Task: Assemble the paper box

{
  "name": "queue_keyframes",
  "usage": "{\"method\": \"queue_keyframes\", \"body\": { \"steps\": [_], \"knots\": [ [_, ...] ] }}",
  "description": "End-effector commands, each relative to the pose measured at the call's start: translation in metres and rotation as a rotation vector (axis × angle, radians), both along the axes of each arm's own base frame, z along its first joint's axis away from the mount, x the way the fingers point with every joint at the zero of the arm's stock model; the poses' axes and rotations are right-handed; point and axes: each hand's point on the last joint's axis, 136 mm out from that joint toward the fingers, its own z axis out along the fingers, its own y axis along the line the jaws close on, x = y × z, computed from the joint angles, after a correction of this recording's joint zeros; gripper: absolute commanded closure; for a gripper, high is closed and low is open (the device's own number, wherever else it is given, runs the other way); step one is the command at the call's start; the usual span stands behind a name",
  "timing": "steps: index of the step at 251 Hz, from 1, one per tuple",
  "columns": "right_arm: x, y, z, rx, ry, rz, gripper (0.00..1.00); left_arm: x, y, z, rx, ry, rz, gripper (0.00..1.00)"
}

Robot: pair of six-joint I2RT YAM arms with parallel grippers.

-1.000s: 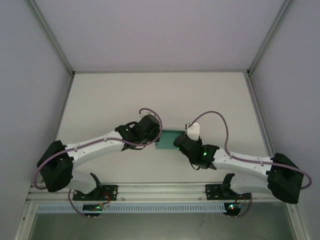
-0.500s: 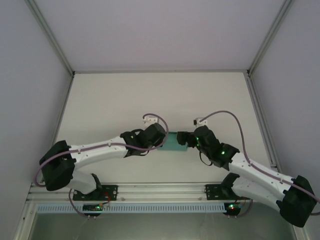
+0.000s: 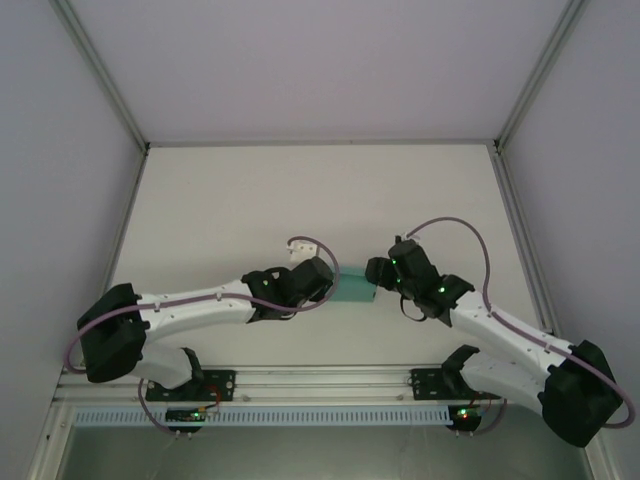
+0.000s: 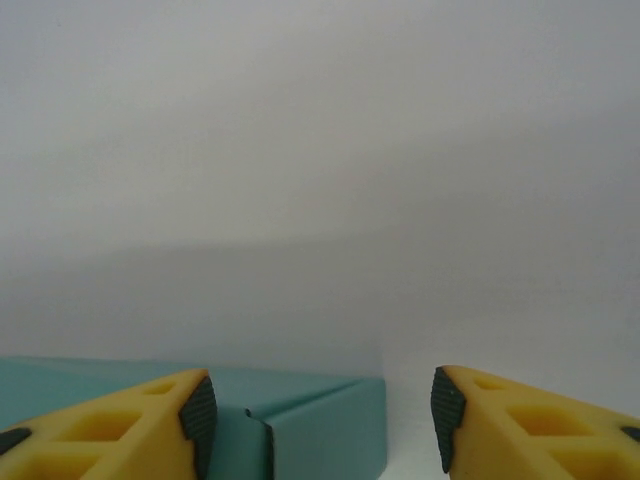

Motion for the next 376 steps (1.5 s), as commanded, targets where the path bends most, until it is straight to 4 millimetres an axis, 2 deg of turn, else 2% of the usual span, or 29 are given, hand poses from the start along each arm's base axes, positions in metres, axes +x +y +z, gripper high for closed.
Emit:
{"method": "queue_keyframes", "body": {
  "steps": [1, 37, 58, 67, 91, 121, 166, 186, 205, 225, 249, 273, 289, 325, 354, 376],
  "knots": [
    [-0.021, -0.010, -0.040, -0.011, 0.129, -0.016, 0.45, -0.038, 0.031, -0.049, 0.209, 0.184, -0.100, 0.90],
    [-0.022, -0.018, -0.048, -0.028, 0.131, -0.053, 0.47, -0.041, 0.016, -0.013, 0.135, 0.147, -0.208, 0.61],
    [-0.027, -0.021, -0.055, -0.041, 0.155, -0.054, 0.47, -0.042, 0.013, 0.011, 0.097, 0.120, -0.256, 0.44],
    [-0.027, -0.021, -0.056, -0.043, 0.156, -0.052, 0.48, -0.041, 0.014, 0.020, 0.082, 0.113, -0.266, 0.40],
    [-0.028, -0.022, -0.059, -0.047, 0.149, -0.057, 0.49, -0.039, 0.016, 0.033, 0.009, 0.136, -0.285, 0.27],
    [-0.032, -0.023, -0.066, -0.052, 0.147, -0.038, 0.50, -0.029, 0.015, 0.043, -0.102, 0.158, -0.285, 0.00],
    [-0.036, -0.024, -0.073, -0.070, 0.127, 0.006, 0.54, -0.004, 0.009, 0.043, -0.269, 0.225, -0.255, 0.00],
    [-0.035, -0.022, -0.072, -0.082, 0.111, 0.041, 0.54, 0.002, 0.005, 0.031, -0.331, 0.277, -0.247, 0.01],
    [-0.036, -0.019, -0.072, -0.083, 0.110, 0.063, 0.54, 0.000, 0.003, 0.018, -0.354, 0.319, -0.252, 0.01],
    [-0.037, -0.018, -0.073, -0.085, 0.107, 0.081, 0.55, -0.006, 0.003, 0.006, -0.366, 0.352, -0.256, 0.08],
    [-0.039, -0.015, -0.077, -0.075, 0.107, 0.102, 0.55, -0.013, 0.008, -0.019, -0.376, 0.403, -0.229, 0.20],
    [-0.045, -0.011, -0.085, -0.065, 0.131, 0.136, 0.55, -0.018, 0.015, -0.045, -0.378, 0.463, -0.185, 0.34],
    [-0.050, -0.009, -0.094, -0.066, 0.164, 0.159, 0.55, -0.023, 0.017, -0.058, -0.388, 0.489, -0.172, 0.39],
    [-0.057, -0.003, -0.106, -0.055, 0.196, 0.206, 0.58, -0.032, 0.022, -0.082, -0.397, 0.538, -0.150, 0.63],
    [-0.060, 0.004, -0.110, -0.056, 0.172, 0.262, 0.66, -0.036, 0.026, -0.093, -0.380, 0.558, -0.143, 0.79],
    [-0.061, 0.010, -0.111, -0.061, 0.123, 0.304, 0.78, -0.038, 0.026, -0.097, -0.376, 0.571, -0.144, 0.84]
  ]
}}
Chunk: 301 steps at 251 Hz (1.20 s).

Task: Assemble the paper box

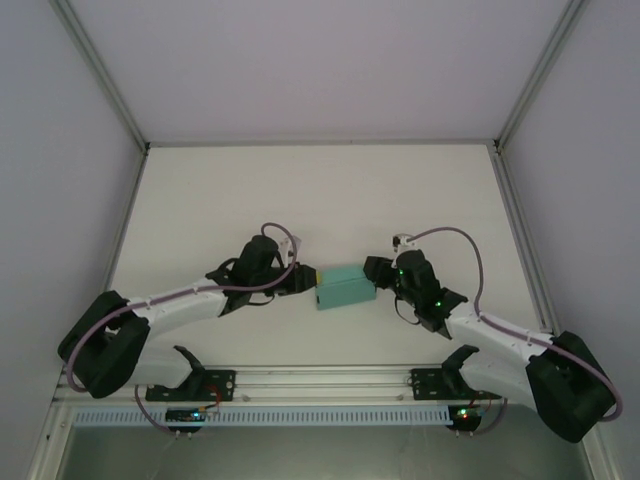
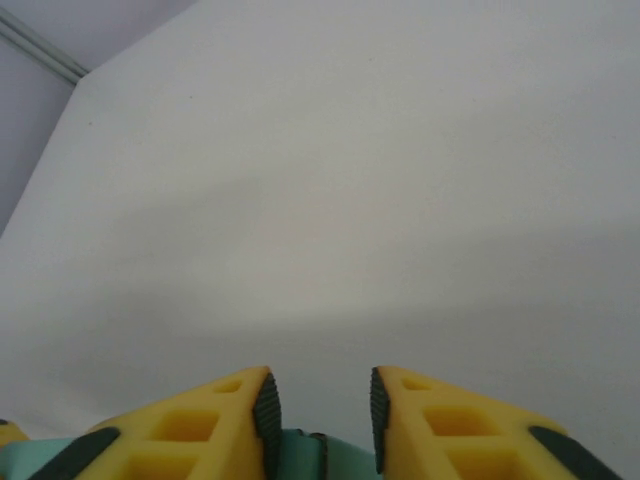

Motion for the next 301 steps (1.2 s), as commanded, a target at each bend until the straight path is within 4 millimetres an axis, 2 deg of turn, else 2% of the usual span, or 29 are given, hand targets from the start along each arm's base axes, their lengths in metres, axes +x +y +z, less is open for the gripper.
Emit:
{"method": "queue_keyframes", "body": {
  "steps": [1, 44, 103, 136, 156, 171, 224, 248, 262, 271, 286, 301],
  "knots": [
    [-0.079, -0.013, -0.102, -0.230, 0.308, 0.211, 0.79, -0.036, 0.030, -0.076, 0.210, 0.186, -0.018, 0.84],
    [-0.082, -0.006, -0.102, -0.286, 0.185, 0.268, 0.99, -0.038, 0.032, -0.081, 0.221, 0.189, -0.018, 0.95],
    [-0.083, -0.010, -0.097, -0.296, 0.085, 0.285, 1.00, -0.041, 0.034, -0.086, 0.254, 0.186, -0.029, 0.98],
    [-0.080, -0.013, -0.087, -0.309, 0.051, 0.268, 1.00, -0.040, 0.029, -0.080, 0.265, 0.158, -0.055, 0.92],
    [-0.080, -0.013, -0.081, -0.299, 0.048, 0.266, 1.00, -0.035, 0.024, -0.069, 0.270, 0.125, -0.066, 0.87],
    [-0.077, -0.010, -0.068, -0.298, 0.040, 0.264, 1.00, -0.029, 0.019, -0.058, 0.267, 0.089, -0.080, 0.82],
    [-0.062, -0.006, -0.004, -0.276, -0.010, 0.240, 0.62, -0.001, 0.013, -0.012, 0.326, -0.057, -0.086, 0.50],
    [-0.051, -0.008, 0.025, -0.263, -0.035, 0.213, 0.49, 0.009, 0.014, 0.008, 0.355, -0.114, -0.079, 0.28],
    [-0.046, -0.008, 0.039, -0.258, -0.040, 0.209, 0.38, 0.015, 0.017, 0.017, 0.376, -0.143, -0.064, 0.12],
    [-0.043, -0.008, 0.046, -0.255, -0.040, 0.211, 0.35, 0.019, 0.019, 0.024, 0.386, -0.165, -0.055, 0.01],
    [-0.041, -0.003, 0.057, -0.259, -0.050, 0.258, 0.27, 0.026, 0.023, 0.033, 0.397, -0.195, -0.038, 0.00],
    [-0.041, 0.002, 0.064, -0.278, -0.056, 0.318, 0.14, 0.031, 0.028, 0.041, 0.411, -0.218, -0.023, 0.00]
  ]
}}
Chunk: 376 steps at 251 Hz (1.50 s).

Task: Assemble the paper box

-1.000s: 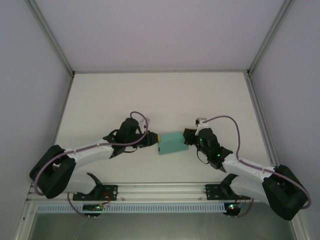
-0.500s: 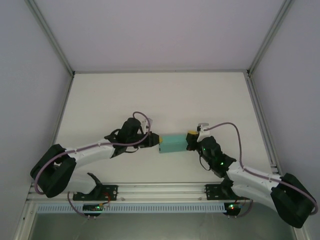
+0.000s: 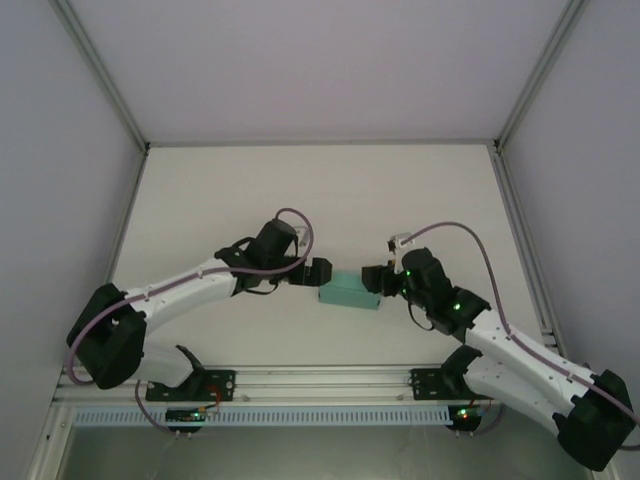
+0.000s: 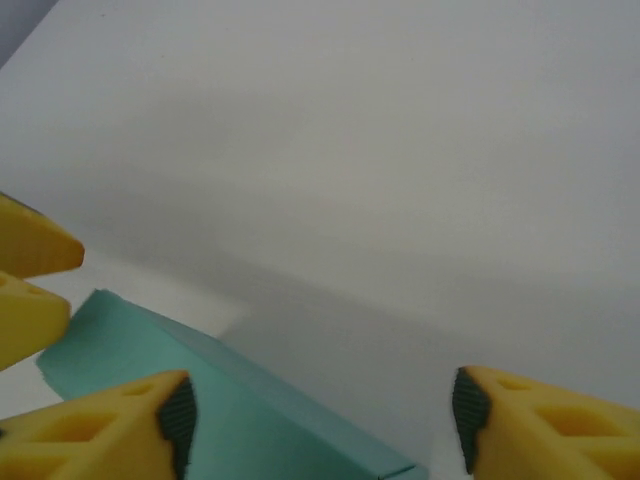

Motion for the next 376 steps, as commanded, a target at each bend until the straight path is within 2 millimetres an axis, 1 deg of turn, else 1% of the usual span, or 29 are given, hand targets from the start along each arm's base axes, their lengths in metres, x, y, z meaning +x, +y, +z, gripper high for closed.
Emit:
{"method": "queue_keyframes", "body": {
  "steps": [1, 10, 14, 29, 37, 49, 63, 71, 80, 85, 101, 115, 144, 165, 172, 185, 198, 209, 225, 232, 246, 264, 270, 280, 297, 340, 356, 367, 376],
  "knots": [
    [-0.009, 0.008, 0.007, -0.062, 0.044, 0.131, 0.13, 0.010, 0.018, 0.019, 0.081, -0.077, 0.019, 0.00],
    [-0.012, 0.013, 0.008, -0.082, 0.046, 0.188, 0.02, 0.014, 0.024, 0.023, 0.097, -0.090, 0.036, 0.00],
    [-0.013, 0.016, 0.010, -0.092, 0.045, 0.216, 0.01, 0.015, 0.026, 0.025, 0.105, -0.098, 0.043, 0.00],
    [-0.016, 0.024, 0.014, -0.150, 0.031, 0.319, 0.01, 0.022, 0.039, 0.031, 0.147, -0.130, 0.081, 0.00],
    [-0.022, 0.031, 0.015, -0.176, 0.036, 0.403, 0.01, 0.025, 0.047, 0.034, 0.173, -0.149, 0.108, 0.00],
    [-0.032, 0.038, 0.012, -0.216, 0.055, 0.505, 0.01, 0.030, 0.061, 0.036, 0.220, -0.174, 0.153, 0.00],
    [-0.037, 0.041, 0.006, -0.302, 0.068, 0.587, 0.01, 0.035, 0.081, 0.038, 0.276, -0.192, 0.213, 0.00],
    [-0.035, 0.041, 0.004, -0.364, 0.055, 0.610, 0.01, 0.037, 0.092, 0.038, 0.308, -0.195, 0.247, 0.00],
    [-0.035, 0.037, -0.004, -0.441, 0.069, 0.625, 0.01, 0.040, 0.102, 0.040, 0.324, -0.207, 0.286, 0.00],
    [-0.033, 0.036, -0.006, -0.477, 0.072, 0.634, 0.01, 0.038, 0.111, 0.037, 0.350, -0.196, 0.302, 0.01],
    [-0.034, 0.036, -0.015, -0.559, 0.099, 0.696, 0.01, 0.038, 0.129, 0.034, 0.378, -0.190, 0.356, 0.00],
    [-0.036, 0.039, -0.022, -0.613, 0.115, 0.744, 0.01, 0.036, 0.140, 0.030, 0.384, -0.181, 0.386, 0.00],
    [-0.028, 0.042, -0.038, -0.771, 0.103, 0.785, 0.01, 0.032, 0.156, 0.022, 0.384, -0.158, 0.430, 0.00],
    [-0.021, 0.044, -0.047, -0.849, 0.093, 0.812, 0.05, 0.029, 0.162, 0.019, 0.380, -0.150, 0.448, 0.00],
    [-0.018, 0.046, -0.050, -0.867, 0.086, 0.822, 0.07, 0.029, 0.164, 0.020, 0.378, -0.151, 0.453, 0.00],
    [-0.018, 0.050, -0.055, -0.893, 0.083, 0.870, 0.14, 0.027, 0.168, 0.018, 0.379, -0.150, 0.460, 0.00],
    [-0.016, 0.053, -0.060, -0.924, 0.079, 0.901, 0.18, 0.026, 0.171, 0.017, 0.382, -0.149, 0.466, 0.00],
    [-0.013, 0.055, -0.063, -0.953, 0.072, 0.907, 0.26, 0.026, 0.173, 0.018, 0.380, -0.151, 0.476, 0.00],
    [-0.005, 0.056, -0.066, -1.001, 0.046, 0.889, 0.43, 0.025, 0.176, 0.017, 0.378, -0.151, 0.483, 0.00],
    [0.000, 0.057, -0.067, -1.024, 0.029, 0.877, 0.46, 0.024, 0.176, 0.017, 0.375, -0.152, 0.483, 0.00],
    [0.006, 0.058, -0.068, -1.059, 0.000, 0.865, 0.46, 0.024, 0.177, 0.017, 0.372, -0.154, 0.486, 0.00],
    [0.018, 0.057, -0.067, -1.123, -0.053, 0.837, 0.45, 0.023, 0.178, 0.016, 0.374, -0.153, 0.488, 0.00],
    [0.021, 0.055, -0.068, -1.153, -0.059, 0.833, 0.46, 0.023, 0.179, 0.016, 0.375, -0.153, 0.492, 0.00],
    [0.033, 0.058, -0.065, -1.187, -0.113, 0.801, 0.46, 0.022, 0.180, 0.015, 0.377, -0.154, 0.497, 0.00],
    [0.047, 0.061, -0.066, -1.259, -0.179, 0.784, 0.45, 0.021, 0.181, 0.015, 0.378, -0.152, 0.503, 0.00],
    [0.072, 0.071, -0.084, -1.382, -0.285, 0.797, 0.44, 0.019, 0.184, 0.012, 0.381, -0.146, 0.514, 0.00],
    [0.077, 0.073, -0.091, -1.369, -0.309, 0.782, 0.41, 0.018, 0.185, 0.011, 0.380, -0.142, 0.514, 0.00],
    [0.076, 0.073, -0.098, -1.351, -0.314, 0.796, 0.33, 0.017, 0.185, 0.012, 0.381, -0.143, 0.515, 0.00],
    [0.074, 0.071, -0.102, -1.345, -0.322, 0.807, 0.29, 0.016, 0.186, 0.012, 0.380, -0.145, 0.514, 0.00]
  ]
}}
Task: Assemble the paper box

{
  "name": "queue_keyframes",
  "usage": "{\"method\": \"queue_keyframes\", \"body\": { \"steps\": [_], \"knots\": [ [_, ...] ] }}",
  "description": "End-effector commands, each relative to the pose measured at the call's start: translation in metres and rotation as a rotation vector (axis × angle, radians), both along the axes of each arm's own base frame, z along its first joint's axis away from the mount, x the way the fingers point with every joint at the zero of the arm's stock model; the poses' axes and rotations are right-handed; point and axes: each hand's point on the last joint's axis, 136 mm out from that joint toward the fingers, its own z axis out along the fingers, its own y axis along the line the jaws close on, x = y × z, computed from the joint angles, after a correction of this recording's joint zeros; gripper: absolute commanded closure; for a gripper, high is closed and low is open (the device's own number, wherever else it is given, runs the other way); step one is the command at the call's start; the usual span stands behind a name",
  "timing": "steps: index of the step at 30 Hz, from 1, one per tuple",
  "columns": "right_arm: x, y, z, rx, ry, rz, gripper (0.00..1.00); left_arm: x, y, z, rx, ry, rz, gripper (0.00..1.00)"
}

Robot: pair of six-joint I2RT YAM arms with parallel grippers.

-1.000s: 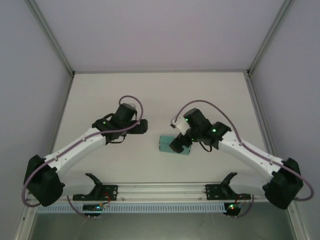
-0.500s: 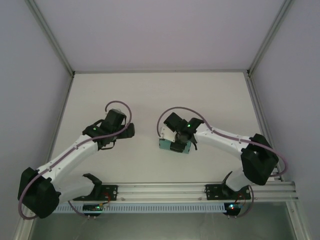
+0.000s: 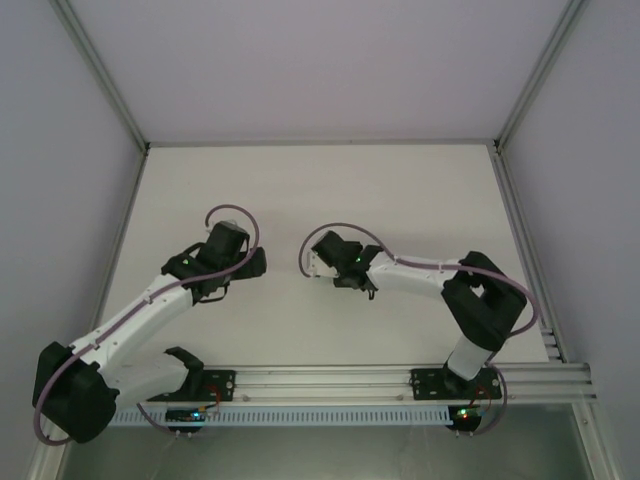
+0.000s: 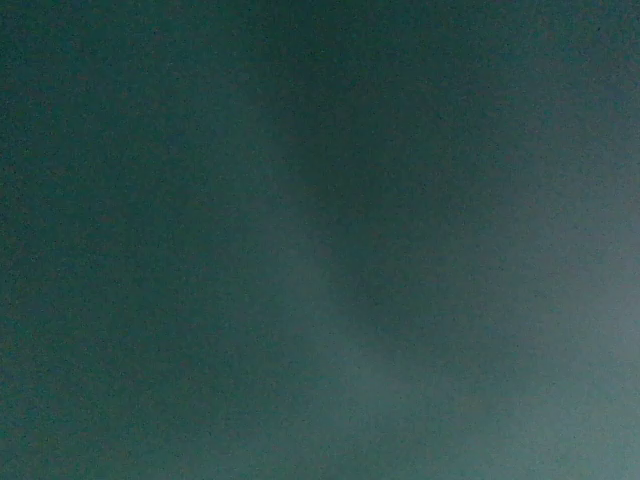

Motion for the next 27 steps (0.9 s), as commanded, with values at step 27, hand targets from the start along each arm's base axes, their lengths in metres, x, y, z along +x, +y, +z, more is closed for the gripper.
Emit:
{"method": "queue_keyframes", "body": {
  "steps": [27],
  "knots": [
    [-0.026, -0.084, 0.148, 0.751, -0.025, -0.485, 0.01, 0.049, 0.058, 0.039, 0.070, -0.225, 0.155, 0.00]
  ]
}}
